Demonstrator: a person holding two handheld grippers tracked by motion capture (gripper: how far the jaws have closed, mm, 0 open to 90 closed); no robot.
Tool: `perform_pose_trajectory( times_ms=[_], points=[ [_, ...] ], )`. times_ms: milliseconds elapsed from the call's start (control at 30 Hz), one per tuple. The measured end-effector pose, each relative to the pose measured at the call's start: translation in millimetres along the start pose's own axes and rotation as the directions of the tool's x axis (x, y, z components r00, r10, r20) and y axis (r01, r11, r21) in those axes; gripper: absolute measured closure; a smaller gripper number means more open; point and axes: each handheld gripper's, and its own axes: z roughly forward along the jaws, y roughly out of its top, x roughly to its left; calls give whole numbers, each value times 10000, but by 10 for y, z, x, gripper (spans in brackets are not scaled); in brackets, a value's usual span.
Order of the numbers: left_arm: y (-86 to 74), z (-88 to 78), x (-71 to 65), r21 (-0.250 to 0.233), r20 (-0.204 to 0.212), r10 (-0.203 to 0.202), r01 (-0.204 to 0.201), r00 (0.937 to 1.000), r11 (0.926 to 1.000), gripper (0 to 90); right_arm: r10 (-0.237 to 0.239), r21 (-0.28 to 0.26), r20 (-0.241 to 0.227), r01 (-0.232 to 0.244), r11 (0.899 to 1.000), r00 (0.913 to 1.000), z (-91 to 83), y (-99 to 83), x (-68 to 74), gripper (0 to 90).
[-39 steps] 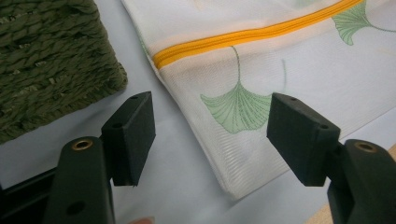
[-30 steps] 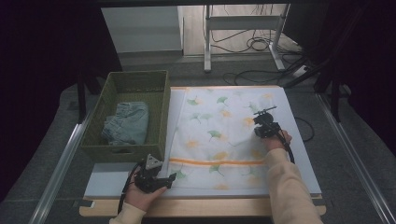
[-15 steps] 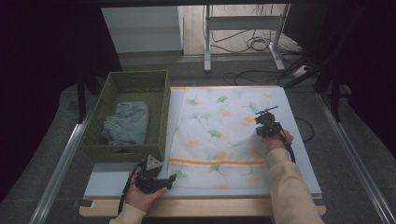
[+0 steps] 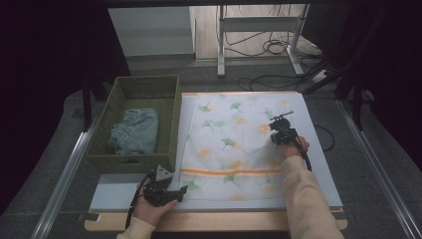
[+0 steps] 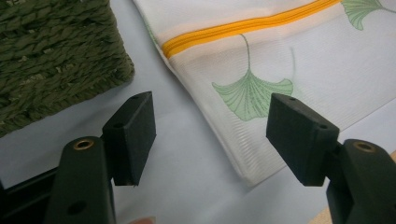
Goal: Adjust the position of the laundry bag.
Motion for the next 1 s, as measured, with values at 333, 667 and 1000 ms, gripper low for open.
perform_pose_trajectory(
  times_ms=[333, 667, 1000],
  points=[
    [-2, 12, -23, 29, 24, 34, -34, 10000, 10000, 330, -173, -103, -73, 172, 9998, 9998, -8, 32, 52, 885],
    [8, 25, -32, 47, 33, 54, -54, 10000, 10000, 329, 569, -328, -137, -573, 9978, 9983, -239, -94, -126, 519],
    [18, 20, -15, 6, 25, -56, 55, 10000, 10000, 344, 1361, -1304, -563, -1424, 9812, 9891, -694, -465, -300, 382]
  ],
)
